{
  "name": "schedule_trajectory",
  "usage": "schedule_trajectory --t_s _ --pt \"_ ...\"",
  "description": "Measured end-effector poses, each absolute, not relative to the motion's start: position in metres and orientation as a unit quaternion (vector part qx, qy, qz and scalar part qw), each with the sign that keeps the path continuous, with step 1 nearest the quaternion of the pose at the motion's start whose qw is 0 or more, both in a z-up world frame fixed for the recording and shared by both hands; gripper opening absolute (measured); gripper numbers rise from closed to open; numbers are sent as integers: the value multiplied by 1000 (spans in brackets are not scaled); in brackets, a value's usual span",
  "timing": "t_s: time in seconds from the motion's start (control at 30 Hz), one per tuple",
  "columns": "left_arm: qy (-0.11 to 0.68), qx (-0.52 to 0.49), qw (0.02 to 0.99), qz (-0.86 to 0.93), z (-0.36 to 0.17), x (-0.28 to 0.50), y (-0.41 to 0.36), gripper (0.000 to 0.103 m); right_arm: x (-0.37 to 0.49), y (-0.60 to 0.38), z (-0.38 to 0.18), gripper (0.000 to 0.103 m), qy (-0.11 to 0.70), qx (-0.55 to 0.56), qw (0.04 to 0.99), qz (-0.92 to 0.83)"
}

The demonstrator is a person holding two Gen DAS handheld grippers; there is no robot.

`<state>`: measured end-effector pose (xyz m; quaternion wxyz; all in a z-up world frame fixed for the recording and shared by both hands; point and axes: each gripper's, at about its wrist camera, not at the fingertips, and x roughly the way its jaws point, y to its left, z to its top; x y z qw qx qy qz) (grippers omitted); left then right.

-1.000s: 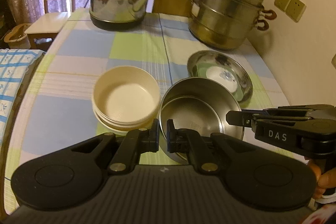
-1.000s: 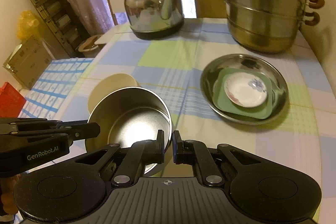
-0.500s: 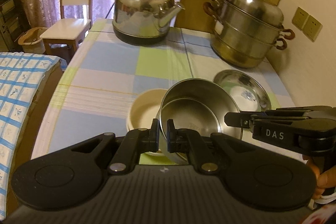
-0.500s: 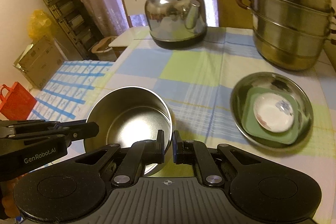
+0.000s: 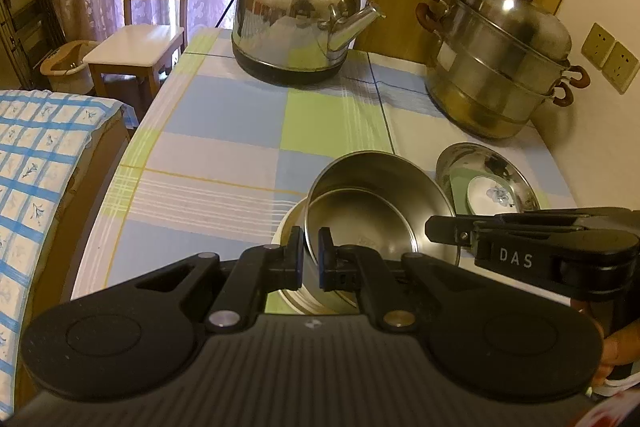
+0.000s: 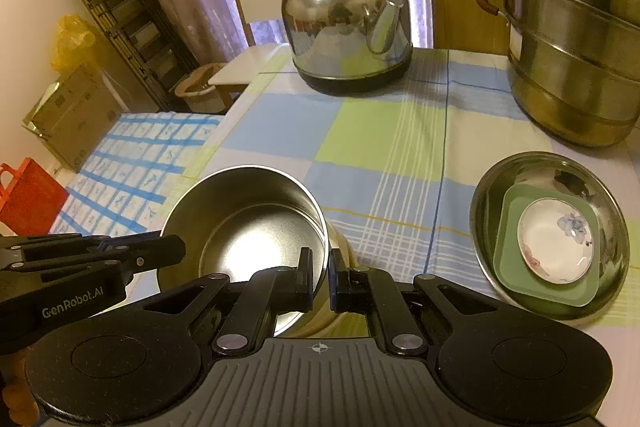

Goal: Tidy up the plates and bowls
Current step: 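Lift the steel bowl with the left tool and carry it over the cream bowls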

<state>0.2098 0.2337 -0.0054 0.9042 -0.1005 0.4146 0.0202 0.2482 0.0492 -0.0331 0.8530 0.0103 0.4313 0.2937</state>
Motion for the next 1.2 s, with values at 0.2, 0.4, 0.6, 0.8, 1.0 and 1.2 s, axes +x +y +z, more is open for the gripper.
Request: schedule_trajectory --t_s 0.2,0.4,0.6,0.8,1.0,1.2 --pt "424 -102 900 21 -13 220 238 6 256 52 -40 8 440 15 850 289" --pt "434 -103 895 21 -21 226 240 6 261 56 -47 8 450 13 846 285" --pt "445 -106 889 19 -27 231 243 6 266 61 -54 8 463 11 840 281" --pt "457 -109 883 19 -34 236 244 6 270 63 -59 8 473 9 836 276" --pt "463 -112 879 17 -38 238 246 6 273 65 -63 8 480 11 834 272" --pt "468 -113 876 18 -41 240 245 6 272 65 -63 8 481 14 834 269"
